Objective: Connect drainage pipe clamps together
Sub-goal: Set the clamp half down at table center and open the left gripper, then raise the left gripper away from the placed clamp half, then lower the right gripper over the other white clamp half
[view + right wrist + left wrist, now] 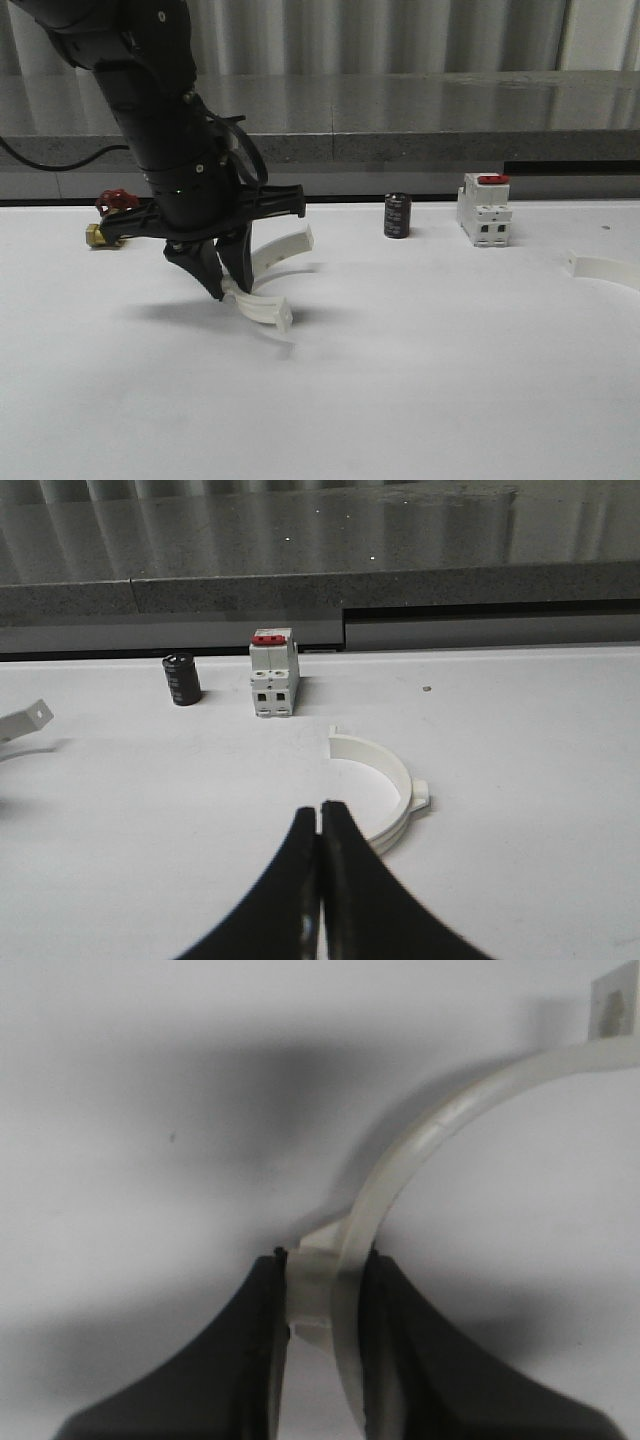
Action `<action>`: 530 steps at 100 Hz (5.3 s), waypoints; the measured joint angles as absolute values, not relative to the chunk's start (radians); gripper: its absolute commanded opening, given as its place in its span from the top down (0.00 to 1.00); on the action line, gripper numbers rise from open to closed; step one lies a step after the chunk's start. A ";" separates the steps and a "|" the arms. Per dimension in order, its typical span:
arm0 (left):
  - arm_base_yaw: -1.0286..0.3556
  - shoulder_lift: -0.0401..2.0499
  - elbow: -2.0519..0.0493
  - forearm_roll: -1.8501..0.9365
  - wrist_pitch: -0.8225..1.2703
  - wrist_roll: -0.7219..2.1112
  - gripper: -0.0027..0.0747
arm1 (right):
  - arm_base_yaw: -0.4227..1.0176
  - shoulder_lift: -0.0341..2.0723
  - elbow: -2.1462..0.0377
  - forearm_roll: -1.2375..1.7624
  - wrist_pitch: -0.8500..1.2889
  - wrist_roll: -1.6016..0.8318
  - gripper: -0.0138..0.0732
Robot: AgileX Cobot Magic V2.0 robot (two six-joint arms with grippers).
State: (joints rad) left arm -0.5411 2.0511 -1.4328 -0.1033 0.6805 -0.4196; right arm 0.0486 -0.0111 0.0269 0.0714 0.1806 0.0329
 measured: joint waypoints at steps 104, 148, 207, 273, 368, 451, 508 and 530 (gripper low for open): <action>-0.541 2.067 -1.437 -0.076 0.679 -0.484 0.70 | 0.049 -0.011 0.027 0.071 0.181 0.033 0.92; -0.562 2.067 -1.438 -0.078 0.659 -0.484 0.31 | 0.049 -0.011 0.027 0.071 0.181 0.033 0.92; -0.562 1.867 -1.441 0.095 0.683 -0.407 0.31 | 0.049 -0.011 0.027 0.071 0.181 0.033 0.92; -0.250 1.363 -0.959 0.196 0.469 -0.407 0.32 | 0.049 -0.011 0.027 0.071 0.181 0.033 0.92; -0.113 0.423 -0.421 0.215 0.395 -0.407 0.69 | 0.049 -0.011 0.027 0.071 0.181 0.033 0.92; -0.113 0.401 -0.421 0.219 0.417 -0.406 0.99 | 0.049 0.016 -0.123 0.071 0.239 0.033 0.92; -0.113 0.401 -0.421 0.220 0.417 -0.406 0.99 | 0.049 0.774 -0.675 0.071 0.689 0.033 0.92; -0.113 0.401 -0.421 0.220 0.417 -0.406 0.99 | 0.049 0.944 -0.716 0.071 0.692 0.033 0.84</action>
State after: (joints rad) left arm -0.1131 0.4013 -0.4212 0.2203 0.4170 -0.4056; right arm 0.0486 0.9444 -0.7155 0.0714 0.6916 0.0329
